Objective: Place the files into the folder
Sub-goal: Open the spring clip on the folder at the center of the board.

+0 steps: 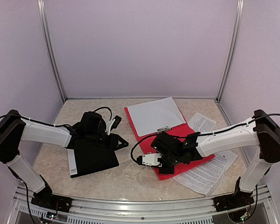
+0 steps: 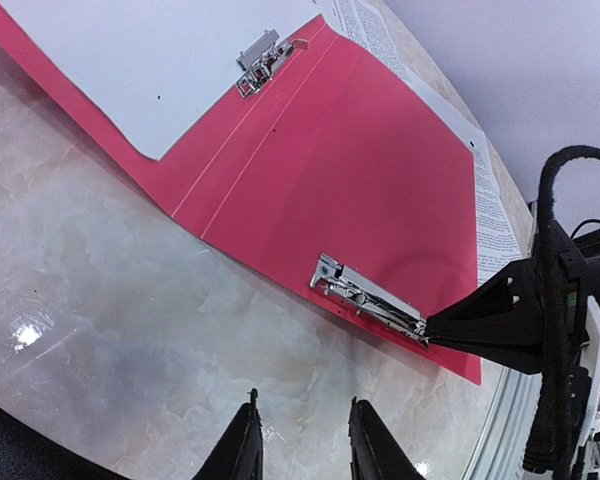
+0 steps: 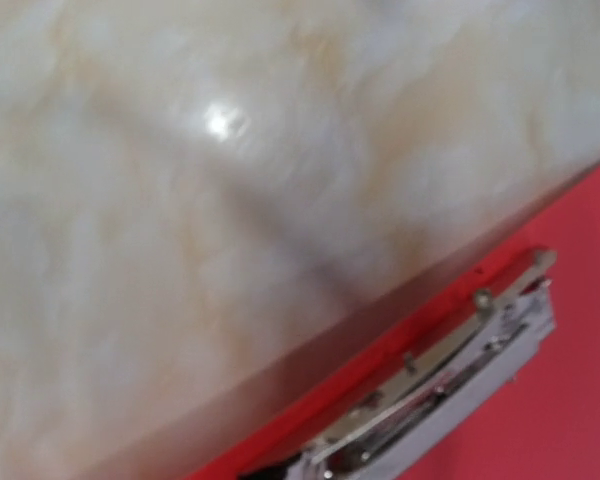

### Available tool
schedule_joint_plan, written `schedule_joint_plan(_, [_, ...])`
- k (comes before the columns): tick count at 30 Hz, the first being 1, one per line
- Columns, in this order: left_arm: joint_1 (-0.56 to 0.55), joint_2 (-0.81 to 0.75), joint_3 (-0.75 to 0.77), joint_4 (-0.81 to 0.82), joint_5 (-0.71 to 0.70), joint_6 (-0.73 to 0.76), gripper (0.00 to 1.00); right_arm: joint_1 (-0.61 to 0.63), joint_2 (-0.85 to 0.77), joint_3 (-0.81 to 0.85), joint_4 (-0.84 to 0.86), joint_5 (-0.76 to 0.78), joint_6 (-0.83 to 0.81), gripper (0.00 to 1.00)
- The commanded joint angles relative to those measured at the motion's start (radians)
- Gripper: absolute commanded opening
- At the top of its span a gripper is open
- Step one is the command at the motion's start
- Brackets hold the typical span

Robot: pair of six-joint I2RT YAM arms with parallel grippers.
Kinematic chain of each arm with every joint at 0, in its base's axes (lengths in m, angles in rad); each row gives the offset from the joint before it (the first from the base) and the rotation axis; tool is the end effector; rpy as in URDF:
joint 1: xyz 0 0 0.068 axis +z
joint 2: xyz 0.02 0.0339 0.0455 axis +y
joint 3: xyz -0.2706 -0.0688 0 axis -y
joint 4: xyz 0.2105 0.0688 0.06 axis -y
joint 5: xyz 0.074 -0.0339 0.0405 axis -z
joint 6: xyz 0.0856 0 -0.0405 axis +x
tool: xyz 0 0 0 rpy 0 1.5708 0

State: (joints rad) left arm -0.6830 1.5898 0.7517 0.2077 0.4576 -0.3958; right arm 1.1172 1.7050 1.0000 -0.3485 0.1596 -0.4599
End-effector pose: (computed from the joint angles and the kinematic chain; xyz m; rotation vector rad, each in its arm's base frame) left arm 0.2339 -0.2391 0.1788 0.6075 2.2706 -1.0757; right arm 0.1585 0.2941 0.1532 -1.8069 1.8731 0.0253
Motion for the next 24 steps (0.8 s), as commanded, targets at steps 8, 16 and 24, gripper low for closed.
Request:
schedule_joint_plan(8, [0.014,0.041,0.065,0.054,0.082,0.15,0.38,0.041,-0.108,-0.128,0.016,0.018,0.135,0.63])
schedule_joint_plan(16, [-0.008,0.139,0.153,0.024,0.185,0.351,0.46,-0.006,-0.215,-0.172,0.112,0.058,0.34,0.62])
schedule_joint_plan(24, [-0.006,0.114,0.084,0.09,0.099,0.33,0.46,-0.06,-0.202,-0.182,0.208,0.012,0.715,0.75])
